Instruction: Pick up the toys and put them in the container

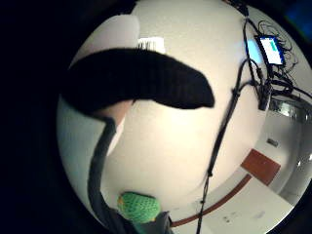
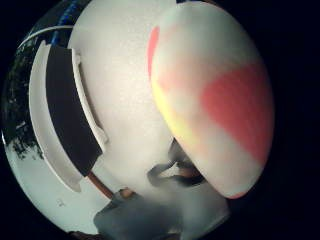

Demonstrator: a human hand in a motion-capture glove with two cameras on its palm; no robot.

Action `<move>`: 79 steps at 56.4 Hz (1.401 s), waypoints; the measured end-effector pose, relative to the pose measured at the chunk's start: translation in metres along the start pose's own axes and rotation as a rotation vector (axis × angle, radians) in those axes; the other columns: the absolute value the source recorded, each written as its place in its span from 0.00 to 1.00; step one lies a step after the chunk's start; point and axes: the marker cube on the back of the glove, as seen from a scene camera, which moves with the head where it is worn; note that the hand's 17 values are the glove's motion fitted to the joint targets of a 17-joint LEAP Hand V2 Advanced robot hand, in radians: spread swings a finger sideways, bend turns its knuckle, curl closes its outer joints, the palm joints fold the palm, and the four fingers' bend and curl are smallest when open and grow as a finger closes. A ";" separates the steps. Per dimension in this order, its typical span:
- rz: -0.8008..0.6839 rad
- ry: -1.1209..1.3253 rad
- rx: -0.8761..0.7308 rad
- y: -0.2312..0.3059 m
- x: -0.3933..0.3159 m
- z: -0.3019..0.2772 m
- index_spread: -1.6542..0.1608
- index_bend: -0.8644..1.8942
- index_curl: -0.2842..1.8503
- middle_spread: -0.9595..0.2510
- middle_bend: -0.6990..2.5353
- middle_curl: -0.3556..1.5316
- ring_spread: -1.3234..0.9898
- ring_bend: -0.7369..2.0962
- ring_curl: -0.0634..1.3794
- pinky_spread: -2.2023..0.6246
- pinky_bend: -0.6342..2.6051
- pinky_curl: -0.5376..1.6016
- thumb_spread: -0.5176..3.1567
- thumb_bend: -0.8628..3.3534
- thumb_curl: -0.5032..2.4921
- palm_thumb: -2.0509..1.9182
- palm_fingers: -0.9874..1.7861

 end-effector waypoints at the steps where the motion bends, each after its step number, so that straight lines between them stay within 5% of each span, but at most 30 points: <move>1: -0.002 0.001 0.018 0.000 0.000 0.001 0.69 0.40 0.33 0.65 0.30 0.32 0.54 0.33 0.18 0.78 0.55 0.41 0.53 0.21 0.30 0.57 0.41; 19: -0.084 -0.031 0.130 0.012 -0.007 -0.027 0.67 0.40 0.37 0.53 0.37 0.40 0.37 0.52 0.32 0.67 0.51 0.41 0.49 0.25 0.38 0.68 0.61; 34: -0.400 0.033 0.321 0.044 -0.079 -0.156 0.64 0.46 0.47 0.47 0.44 0.49 0.30 0.58 0.42 0.65 0.52 0.44 0.42 0.24 0.43 0.68 0.62; 48: -0.403 0.106 0.285 0.024 -0.177 -0.193 0.63 0.47 0.54 0.47 0.44 0.56 0.29 0.58 0.48 0.65 0.55 0.47 0.38 0.23 0.47 0.68 0.53; 54: -0.511 -0.042 0.229 0.025 -0.217 -0.184 0.63 0.44 0.55 0.48 0.43 0.57 0.30 0.57 0.49 0.66 0.58 0.47 0.39 0.23 0.48 0.67 0.47; 59: -0.536 -0.073 0.152 0.025 -0.235 -0.170 0.65 0.39 0.53 0.51 0.40 0.55 0.33 0.55 0.49 0.68 0.59 0.48 0.44 0.21 0.45 0.63 0.39; 66: -0.562 -0.125 0.041 0.027 -0.242 -0.157 0.69 0.33 0.45 0.61 0.27 0.47 0.44 0.40 0.40 0.75 0.60 0.47 0.46 0.18 0.39 0.56 0.17; 79: -0.582 -0.062 0.085 0.046 -0.181 -0.161 0.73 0.33 0.34 0.70 0.24 0.38 0.53 0.31 0.32 0.79 0.55 0.43 0.47 0.20 0.34 0.53 0.21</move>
